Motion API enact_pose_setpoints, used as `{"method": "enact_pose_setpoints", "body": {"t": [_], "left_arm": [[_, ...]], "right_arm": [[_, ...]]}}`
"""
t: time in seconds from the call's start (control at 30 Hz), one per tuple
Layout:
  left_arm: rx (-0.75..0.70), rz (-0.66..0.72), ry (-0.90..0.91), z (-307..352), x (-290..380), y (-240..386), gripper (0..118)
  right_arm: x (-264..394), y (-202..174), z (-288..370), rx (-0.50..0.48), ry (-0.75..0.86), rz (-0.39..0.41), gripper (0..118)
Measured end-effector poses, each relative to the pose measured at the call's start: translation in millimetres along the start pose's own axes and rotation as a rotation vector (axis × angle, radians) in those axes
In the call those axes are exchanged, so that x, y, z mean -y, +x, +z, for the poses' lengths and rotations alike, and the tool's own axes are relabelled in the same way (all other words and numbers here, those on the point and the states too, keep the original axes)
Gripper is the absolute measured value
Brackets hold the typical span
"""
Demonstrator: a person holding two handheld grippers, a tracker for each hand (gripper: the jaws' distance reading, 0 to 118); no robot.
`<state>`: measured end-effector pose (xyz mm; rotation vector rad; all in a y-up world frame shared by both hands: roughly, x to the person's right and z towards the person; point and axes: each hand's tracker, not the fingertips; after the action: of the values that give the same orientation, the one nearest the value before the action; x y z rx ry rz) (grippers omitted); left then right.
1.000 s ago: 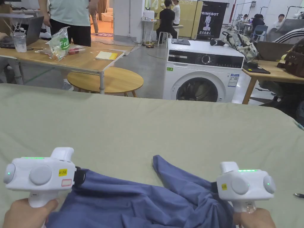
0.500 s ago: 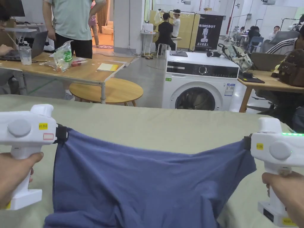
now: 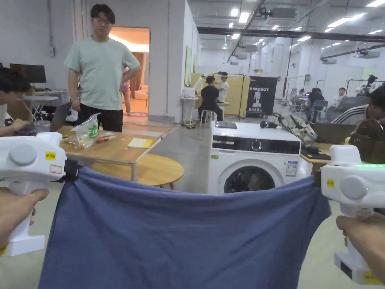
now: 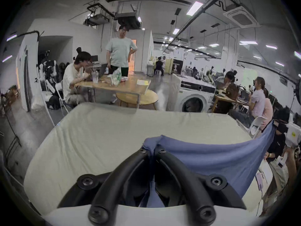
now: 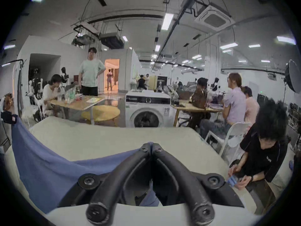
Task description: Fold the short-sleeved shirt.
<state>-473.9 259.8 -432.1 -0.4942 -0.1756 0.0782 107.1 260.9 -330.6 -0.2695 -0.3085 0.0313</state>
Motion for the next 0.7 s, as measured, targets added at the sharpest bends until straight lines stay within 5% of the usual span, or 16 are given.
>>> {"method": "enact_pose_setpoints", "body": {"t": [0.7], "left_arm": [[-0.042, -0.041, 0.206, 13.4, -193.6, 8.8, 0]], "right_arm": [[-191.8, 1.4, -20.8, 0.062, 0.254, -0.004, 0]]}}
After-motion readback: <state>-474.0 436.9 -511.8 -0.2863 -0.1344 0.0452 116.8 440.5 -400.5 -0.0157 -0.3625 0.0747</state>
